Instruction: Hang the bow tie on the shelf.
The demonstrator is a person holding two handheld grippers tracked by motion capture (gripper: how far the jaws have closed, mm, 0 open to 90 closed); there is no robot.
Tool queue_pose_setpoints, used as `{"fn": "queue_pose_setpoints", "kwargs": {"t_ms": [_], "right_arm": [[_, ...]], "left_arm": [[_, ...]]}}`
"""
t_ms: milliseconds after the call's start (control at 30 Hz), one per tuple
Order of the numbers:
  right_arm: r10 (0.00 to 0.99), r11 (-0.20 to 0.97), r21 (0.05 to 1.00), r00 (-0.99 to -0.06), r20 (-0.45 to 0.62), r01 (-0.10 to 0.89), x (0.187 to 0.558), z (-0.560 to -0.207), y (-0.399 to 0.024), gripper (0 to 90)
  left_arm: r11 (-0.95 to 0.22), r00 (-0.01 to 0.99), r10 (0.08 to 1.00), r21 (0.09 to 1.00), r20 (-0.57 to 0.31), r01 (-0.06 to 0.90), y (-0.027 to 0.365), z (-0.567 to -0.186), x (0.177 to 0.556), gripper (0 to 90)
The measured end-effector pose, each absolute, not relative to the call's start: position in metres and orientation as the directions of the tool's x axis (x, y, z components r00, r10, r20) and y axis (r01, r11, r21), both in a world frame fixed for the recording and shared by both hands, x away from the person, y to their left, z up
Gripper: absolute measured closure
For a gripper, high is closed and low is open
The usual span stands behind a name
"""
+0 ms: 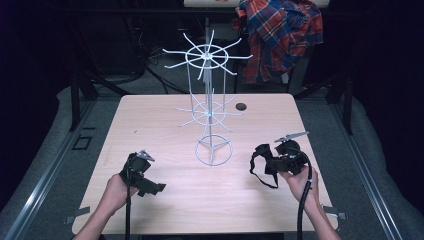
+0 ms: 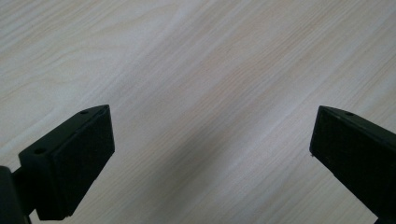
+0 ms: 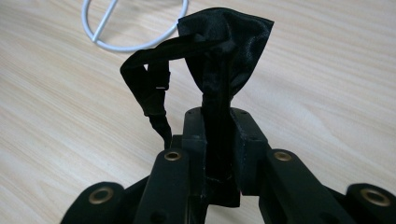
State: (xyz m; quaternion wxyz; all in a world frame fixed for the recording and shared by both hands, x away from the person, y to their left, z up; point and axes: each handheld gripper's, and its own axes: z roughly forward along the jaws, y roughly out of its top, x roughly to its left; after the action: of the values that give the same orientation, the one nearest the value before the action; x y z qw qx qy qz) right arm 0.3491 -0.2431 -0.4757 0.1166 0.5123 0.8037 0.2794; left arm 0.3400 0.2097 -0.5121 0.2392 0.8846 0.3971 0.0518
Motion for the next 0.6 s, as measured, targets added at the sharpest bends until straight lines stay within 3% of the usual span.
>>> {"fn": "queue_pose_setpoints", "kwargs": {"t_ms": [600], "right_arm": [[0.874, 0.311, 0.616, -0.473, 0.114, 0.724, 0.360, -0.456, -0.229, 77.5]], "left_arm": [[-0.566, 0.679, 0.727, 0.471, -0.100, 0.676, 0.211, -0.512, 0.340, 0.1]]}}
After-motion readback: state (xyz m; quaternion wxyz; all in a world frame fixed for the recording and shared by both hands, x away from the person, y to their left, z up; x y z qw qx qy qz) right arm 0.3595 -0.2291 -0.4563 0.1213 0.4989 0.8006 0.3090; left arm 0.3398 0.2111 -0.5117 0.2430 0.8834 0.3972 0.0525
